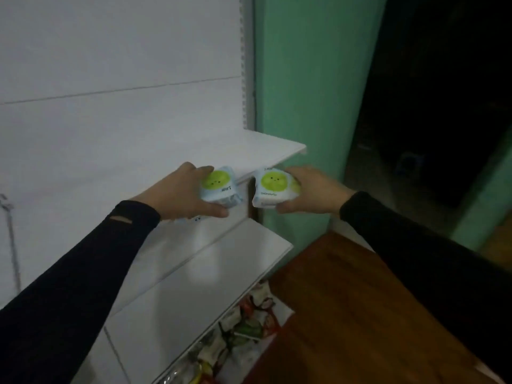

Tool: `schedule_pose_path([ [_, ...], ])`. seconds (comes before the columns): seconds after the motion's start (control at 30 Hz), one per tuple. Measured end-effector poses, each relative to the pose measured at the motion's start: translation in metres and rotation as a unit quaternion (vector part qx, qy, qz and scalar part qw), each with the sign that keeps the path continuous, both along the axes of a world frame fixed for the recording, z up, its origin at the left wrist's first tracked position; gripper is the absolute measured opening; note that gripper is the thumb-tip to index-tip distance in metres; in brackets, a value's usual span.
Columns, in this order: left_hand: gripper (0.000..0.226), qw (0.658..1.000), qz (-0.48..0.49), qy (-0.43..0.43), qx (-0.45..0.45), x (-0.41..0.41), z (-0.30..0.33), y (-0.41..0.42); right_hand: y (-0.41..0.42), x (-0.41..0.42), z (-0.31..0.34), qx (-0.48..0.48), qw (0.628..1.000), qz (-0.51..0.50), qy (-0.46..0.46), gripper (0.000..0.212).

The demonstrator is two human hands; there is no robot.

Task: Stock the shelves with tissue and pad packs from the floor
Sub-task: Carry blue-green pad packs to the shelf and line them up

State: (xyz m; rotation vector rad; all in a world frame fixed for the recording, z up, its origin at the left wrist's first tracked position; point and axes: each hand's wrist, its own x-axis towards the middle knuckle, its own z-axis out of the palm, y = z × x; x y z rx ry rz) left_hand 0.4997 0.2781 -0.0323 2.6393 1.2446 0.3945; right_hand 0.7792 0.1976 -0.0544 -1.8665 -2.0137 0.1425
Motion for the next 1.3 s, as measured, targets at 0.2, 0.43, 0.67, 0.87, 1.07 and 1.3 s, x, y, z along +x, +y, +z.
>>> schedule_pose_path([
  [0.2,0.098,0.987,-0.159,0.003,0.016,0.145,-0.039,-0.057,-0.148,0.113,-0.035,0.017,0.986,-0.166,0.015,0.089],
  [0.43,0.079,0.951,-0.302,0.065,-0.035,0.349,-0.101,-0.163,-0.340,0.240,-0.089,0.010,0.938,-0.347,-0.003,0.095],
  [0.67,0.090,0.901,-0.396,0.138,-0.112,0.533,-0.184,-0.283,-0.501,0.370,-0.194,-0.071,0.891,-0.448,0.006,0.097],
  [0.87,0.085,0.864,-0.428,0.221,-0.145,0.630,-0.261,-0.338,-0.549,0.433,-0.278,-0.136,0.867,-0.472,0.080,0.096],
  [1.07,0.102,0.818,-0.467,0.295,-0.159,0.708,-0.367,-0.348,-0.556,0.476,-0.382,-0.187,0.827,-0.511,0.144,0.096],
  [1.3,0.097,0.779,-0.503,0.341,-0.157,0.794,-0.552,-0.324,-0.533,0.521,-0.544,-0.219,0.790,-0.545,0.174,0.093],
])
